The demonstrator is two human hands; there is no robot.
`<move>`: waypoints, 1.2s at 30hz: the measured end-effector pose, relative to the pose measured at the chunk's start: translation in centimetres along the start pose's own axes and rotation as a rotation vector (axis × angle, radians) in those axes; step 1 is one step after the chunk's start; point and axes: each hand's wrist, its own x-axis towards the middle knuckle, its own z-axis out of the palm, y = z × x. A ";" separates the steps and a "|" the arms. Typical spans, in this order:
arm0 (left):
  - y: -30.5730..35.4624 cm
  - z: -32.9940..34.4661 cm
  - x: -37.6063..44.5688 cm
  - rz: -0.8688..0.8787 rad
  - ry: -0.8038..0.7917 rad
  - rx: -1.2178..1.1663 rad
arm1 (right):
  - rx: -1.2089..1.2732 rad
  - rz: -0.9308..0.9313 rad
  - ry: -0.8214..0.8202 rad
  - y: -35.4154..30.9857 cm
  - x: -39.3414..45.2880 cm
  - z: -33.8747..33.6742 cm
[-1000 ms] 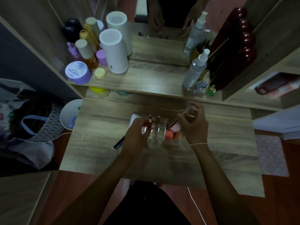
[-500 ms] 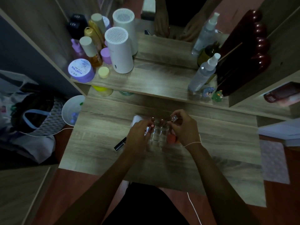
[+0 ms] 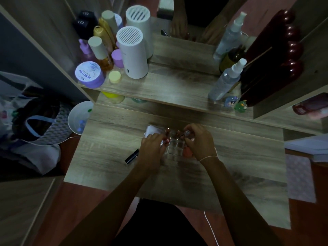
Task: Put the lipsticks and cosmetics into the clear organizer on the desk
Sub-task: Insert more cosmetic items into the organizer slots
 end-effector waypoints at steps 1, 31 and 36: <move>0.0 0.0 0.0 0.002 0.008 -0.007 | -0.002 0.004 -0.001 0.0 0.0 0.0; -7.0 -4.6 -4.5 -0.010 0.221 -0.063 | -0.027 -0.007 0.238 -3.8 -3.3 0.0; -11.8 -5.6 -6.7 -0.064 0.228 0.054 | 0.013 -0.132 0.307 -7.0 -4.4 2.4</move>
